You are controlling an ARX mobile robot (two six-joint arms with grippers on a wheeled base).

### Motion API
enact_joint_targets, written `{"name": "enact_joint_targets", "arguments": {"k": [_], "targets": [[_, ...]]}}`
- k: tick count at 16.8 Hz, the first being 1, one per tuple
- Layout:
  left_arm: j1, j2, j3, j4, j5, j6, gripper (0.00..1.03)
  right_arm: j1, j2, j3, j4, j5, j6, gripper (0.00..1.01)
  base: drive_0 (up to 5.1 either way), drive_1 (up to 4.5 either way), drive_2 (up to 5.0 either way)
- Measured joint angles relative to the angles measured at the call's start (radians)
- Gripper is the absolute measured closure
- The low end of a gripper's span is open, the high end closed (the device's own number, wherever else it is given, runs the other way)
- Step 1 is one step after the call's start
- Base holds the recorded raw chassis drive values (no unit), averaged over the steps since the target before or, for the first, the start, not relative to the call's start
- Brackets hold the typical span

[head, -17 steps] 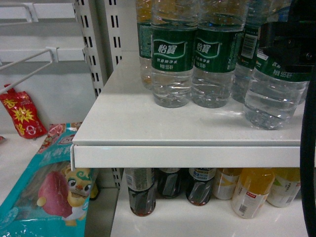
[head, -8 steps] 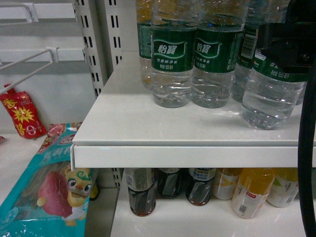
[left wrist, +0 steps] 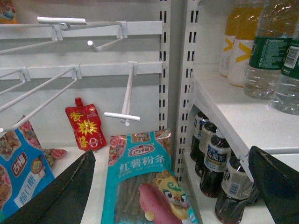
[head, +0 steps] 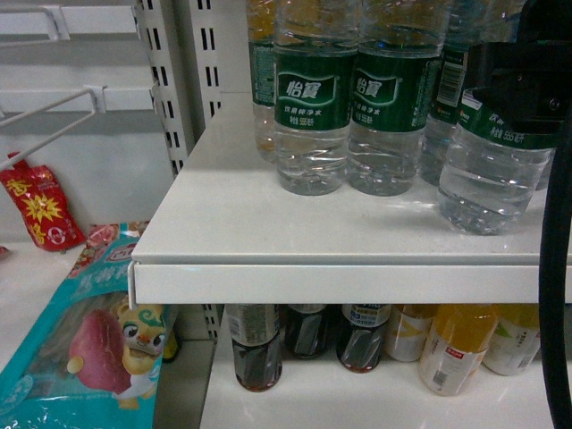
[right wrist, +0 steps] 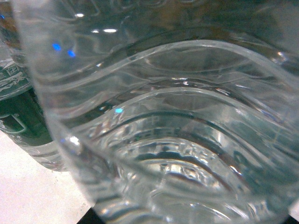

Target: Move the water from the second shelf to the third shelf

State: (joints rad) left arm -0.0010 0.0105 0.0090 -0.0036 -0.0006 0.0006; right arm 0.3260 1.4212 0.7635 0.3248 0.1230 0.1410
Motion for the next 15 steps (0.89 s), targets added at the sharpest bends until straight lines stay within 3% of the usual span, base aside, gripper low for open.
{"name": "enact_joint_targets", "arguments": {"k": [2, 4, 6, 15], "targets": [[0.0, 0.0, 0.0, 0.0, 0.0, 0.0, 0.05, 0.0, 0.003, 0.0, -0.003, 0.002, -0.003, 0.42, 0.0, 0.0, 0.0], [0.0, 0.0, 0.0, 0.0, 0.0, 0.0, 0.05, -0.006, 0.004, 0.0, -0.002, 0.011, -0.004, 0.15, 0.0, 0.0, 0.0], [0.0, 0.0, 0.0, 0.0, 0.0, 0.0, 0.05, -0.006, 0.004, 0.0, -0.001, 0.012, -0.003, 0.01, 0.0, 0.0, 0.0], [0.0, 0.0, 0.0, 0.0, 0.0, 0.0, 0.05, -0.006, 0.004, 0.0, -0.008, 0.011, -0.003, 0.03, 0.0, 0.0, 0.0]]}}
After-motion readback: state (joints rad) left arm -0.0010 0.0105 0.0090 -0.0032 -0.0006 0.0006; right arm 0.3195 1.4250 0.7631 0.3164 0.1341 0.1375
